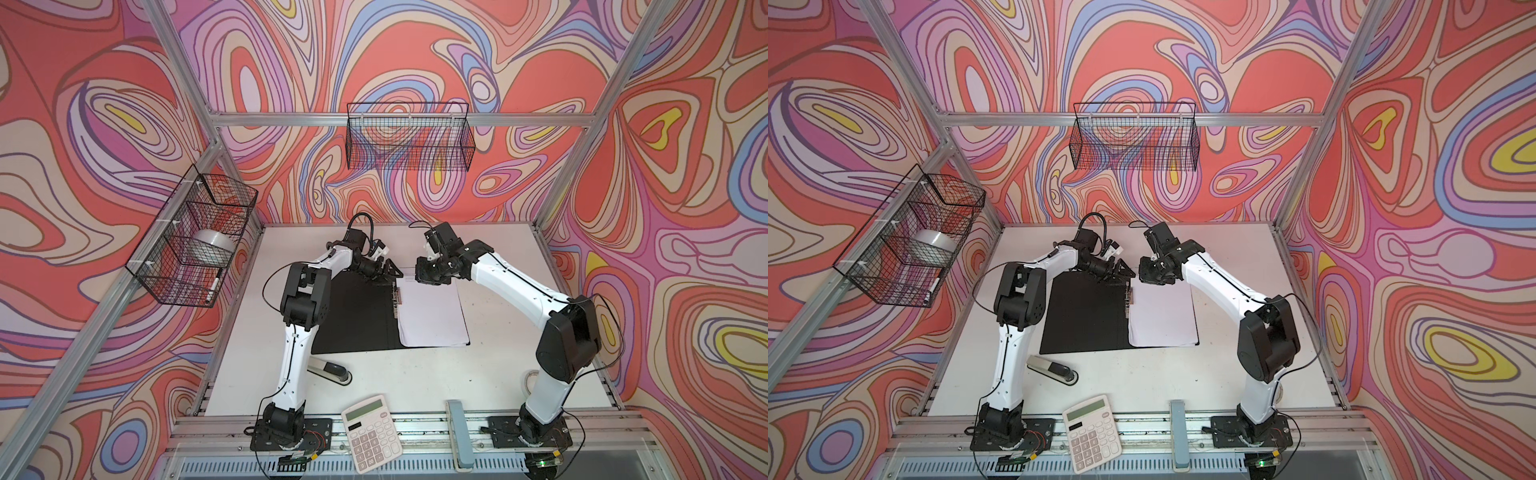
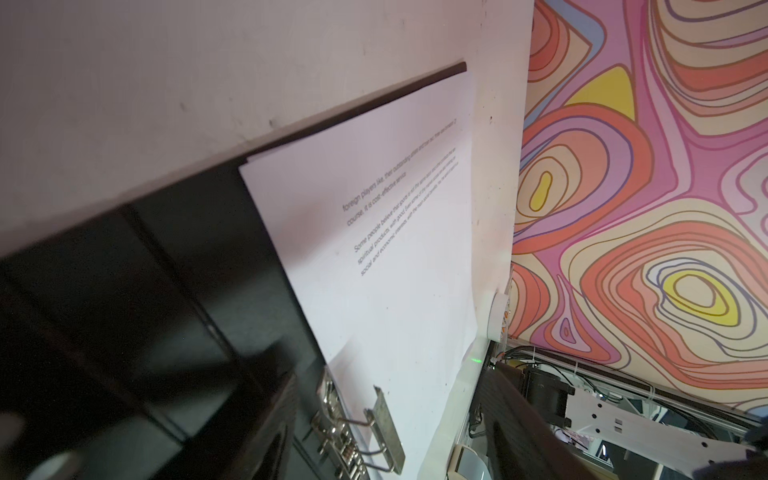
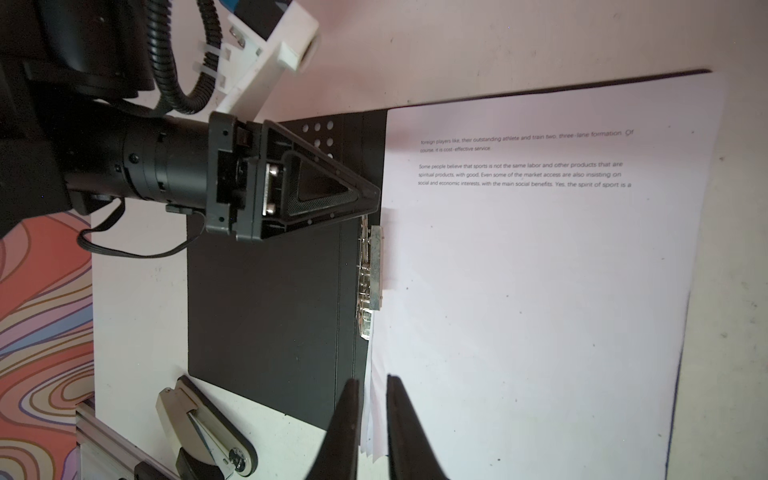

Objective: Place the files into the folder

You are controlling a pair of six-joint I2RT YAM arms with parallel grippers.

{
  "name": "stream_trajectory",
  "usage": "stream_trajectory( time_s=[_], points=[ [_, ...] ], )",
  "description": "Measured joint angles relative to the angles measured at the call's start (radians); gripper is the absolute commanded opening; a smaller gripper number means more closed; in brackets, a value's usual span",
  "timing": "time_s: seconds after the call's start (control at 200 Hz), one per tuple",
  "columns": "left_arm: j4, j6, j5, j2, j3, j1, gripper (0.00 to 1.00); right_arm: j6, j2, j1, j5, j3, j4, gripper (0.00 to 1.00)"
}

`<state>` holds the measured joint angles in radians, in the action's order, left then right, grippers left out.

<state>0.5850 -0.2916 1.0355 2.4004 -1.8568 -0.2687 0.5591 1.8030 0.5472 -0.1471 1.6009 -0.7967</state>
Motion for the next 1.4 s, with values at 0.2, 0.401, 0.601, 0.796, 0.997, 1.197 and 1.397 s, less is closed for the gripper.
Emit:
stream_trajectory(
  time_s=[0.2, 0.401, 0.601, 0.796, 0.997, 1.197, 1.397],
  points=[
    [-0.065, -0.046, 0.047, 0.000, 0.030, -0.001, 0.69, 0.000, 0.003, 0.000, -0.005, 0.005, 0.002, 0.14],
    [-0.090, -0.074, 0.082, -0.002, 0.039, -0.003, 0.69, -0.003, 0.018, 0.000, -0.011, 0.018, -0.001, 0.14],
    [-0.145, -0.119, 0.115, -0.034, 0.096, -0.007, 0.69, -0.007, 0.021, 0.000, -0.011, 0.031, 0.000, 0.14],
    [-0.171, -0.139, 0.149, -0.078, 0.127, -0.016, 0.69, -0.008, 0.021, 0.000, -0.011, 0.042, 0.000, 0.14],
    [-0.139, -0.098, 0.175, -0.163, 0.185, -0.036, 0.69, -0.011, 0.025, 0.000, 0.001, 0.061, -0.011, 0.16],
    [0.054, 0.102, 0.188, -0.248, 0.199, -0.067, 0.67, -0.016, 0.025, 0.000, 0.031, 0.075, -0.046, 0.19],
    [0.249, 0.261, 0.082, -0.366, 0.268, -0.029, 0.65, -0.025, 0.064, 0.020, 0.023, 0.135, -0.124, 0.21]
  ],
)
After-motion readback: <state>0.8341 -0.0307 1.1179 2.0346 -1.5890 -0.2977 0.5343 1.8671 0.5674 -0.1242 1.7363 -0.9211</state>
